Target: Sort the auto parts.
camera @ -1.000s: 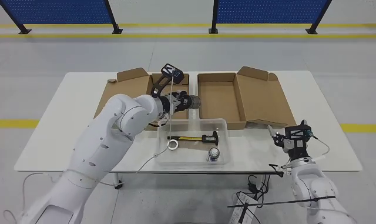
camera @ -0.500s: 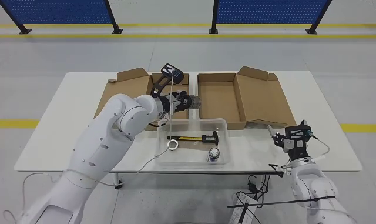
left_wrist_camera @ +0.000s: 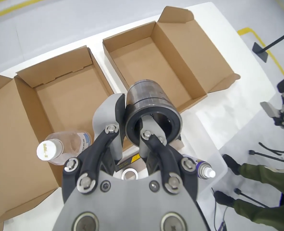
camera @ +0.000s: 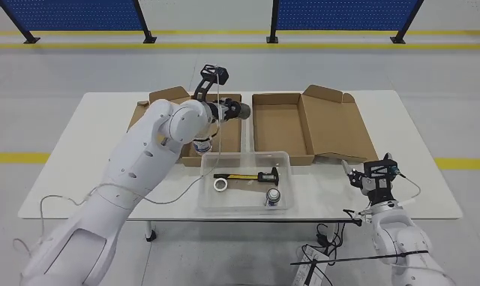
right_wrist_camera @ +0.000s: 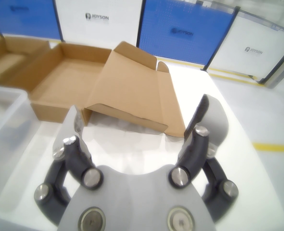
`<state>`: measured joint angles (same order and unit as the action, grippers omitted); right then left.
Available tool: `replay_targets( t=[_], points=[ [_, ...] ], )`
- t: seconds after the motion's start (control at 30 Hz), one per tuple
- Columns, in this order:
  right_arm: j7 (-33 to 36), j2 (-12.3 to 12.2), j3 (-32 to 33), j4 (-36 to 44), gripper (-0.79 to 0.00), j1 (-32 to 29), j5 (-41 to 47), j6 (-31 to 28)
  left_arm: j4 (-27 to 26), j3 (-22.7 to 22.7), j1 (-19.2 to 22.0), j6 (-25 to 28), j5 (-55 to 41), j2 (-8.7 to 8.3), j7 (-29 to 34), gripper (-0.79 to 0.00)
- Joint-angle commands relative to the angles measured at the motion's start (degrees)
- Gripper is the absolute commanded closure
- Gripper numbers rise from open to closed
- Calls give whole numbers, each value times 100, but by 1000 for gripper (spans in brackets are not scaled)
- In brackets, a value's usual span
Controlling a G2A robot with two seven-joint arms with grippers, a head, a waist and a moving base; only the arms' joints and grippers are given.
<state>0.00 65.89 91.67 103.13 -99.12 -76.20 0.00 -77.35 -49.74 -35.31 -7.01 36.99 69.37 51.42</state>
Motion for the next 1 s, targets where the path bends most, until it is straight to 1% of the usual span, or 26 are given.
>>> replay_targets(
  t=[0.0, 0.13, 0.3, 0.57, 0.77, 0.97],
  points=[
    [0, 0, 0, 0, -785, 0, 0, 0, 367, 112, 106, -61, -119, 70, -11, 0],
    [0, 0, 0, 0, -785, 0, 0, 0, 879, 374, 233, -75, -145, 195, 23, 0],
    [0, 0, 0, 0, -785, 0, 0, 0, 1316, 585, 267, -104, -157, 312, 44, 0],
    [0, 0, 0, 0, -785, 0, 0, 0, 1736, 671, 405, -250, -123, 424, 233, 0],
    [0, 0, 0, 0, -785, 0, 0, 0, 1958, 744, 535, -176, -62, 491, 523, 0],
    [0, 0, 0, 0, -785, 0, 0, 0, 2237, 885, 653, -126, -84, 610, 700, 0]
  ],
)
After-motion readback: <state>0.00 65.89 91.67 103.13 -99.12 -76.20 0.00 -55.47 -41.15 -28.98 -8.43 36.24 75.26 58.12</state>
